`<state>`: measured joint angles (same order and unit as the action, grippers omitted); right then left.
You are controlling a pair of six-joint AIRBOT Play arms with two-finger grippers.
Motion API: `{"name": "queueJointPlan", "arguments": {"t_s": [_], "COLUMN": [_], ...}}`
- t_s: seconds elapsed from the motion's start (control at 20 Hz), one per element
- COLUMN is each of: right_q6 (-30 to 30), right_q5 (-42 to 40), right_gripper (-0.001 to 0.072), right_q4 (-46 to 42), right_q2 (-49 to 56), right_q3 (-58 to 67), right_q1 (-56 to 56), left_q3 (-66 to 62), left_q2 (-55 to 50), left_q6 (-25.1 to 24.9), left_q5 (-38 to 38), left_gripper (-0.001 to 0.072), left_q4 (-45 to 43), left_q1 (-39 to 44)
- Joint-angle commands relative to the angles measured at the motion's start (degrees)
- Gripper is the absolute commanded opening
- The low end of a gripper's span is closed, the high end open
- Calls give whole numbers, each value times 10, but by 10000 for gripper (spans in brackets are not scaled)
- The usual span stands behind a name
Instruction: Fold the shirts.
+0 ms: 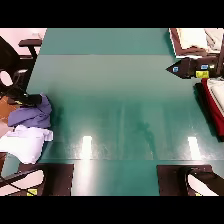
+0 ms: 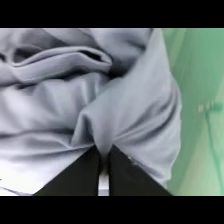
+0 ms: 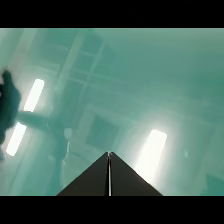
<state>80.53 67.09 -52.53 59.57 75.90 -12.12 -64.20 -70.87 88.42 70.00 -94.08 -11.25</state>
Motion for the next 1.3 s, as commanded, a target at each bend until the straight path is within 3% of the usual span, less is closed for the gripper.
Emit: {"name": "queueJointPlan", "arguments": {"t_s": [0.0, 0.2, 0.45, 0.7, 0.9, 0.95, 1.0, 1.05, 1.25], "right_q6": [0, 0, 0, 0, 0, 0, 0, 0, 0], "right_q5": [-9, -16, -35, -19, -1, 4, 9, 14, 35], "right_gripper": [17, 17, 17, 17, 17, 18, 17, 17, 18], "right_q4": [5, -1, -1, 0, 0, 0, 0, 0, 0], "right_q2": [0, 0, 0, 0, 0, 0, 0, 0, 0], "right_q3": [19, 107, 191, 227, 227, 227, 227, 227, 227], "right_q1": [-1, 0, 4, 52, 80, 84, 90, 94, 109], "left_q3": [-71, -219, -308, -305, -305, -305, -305, -305, -305], "left_q2": [64, 160, 169, 90, -31, -62, -87, -107, -135], "left_q6": [1, -18, -36, -44, -44, -44, -44, -43, -9], "left_q5": [-10, -3, 26, 45, 22, 1, -24, -50, -102], "left_gripper": [24, 23, 23, 24, 28, 196, 507, 601, 601], "left_q4": [17, 49, 49, 49, 64, 85, 111, 114, 103], "left_q1": [11, 101, 281, 445, 519, 524, 524, 520, 440]}}
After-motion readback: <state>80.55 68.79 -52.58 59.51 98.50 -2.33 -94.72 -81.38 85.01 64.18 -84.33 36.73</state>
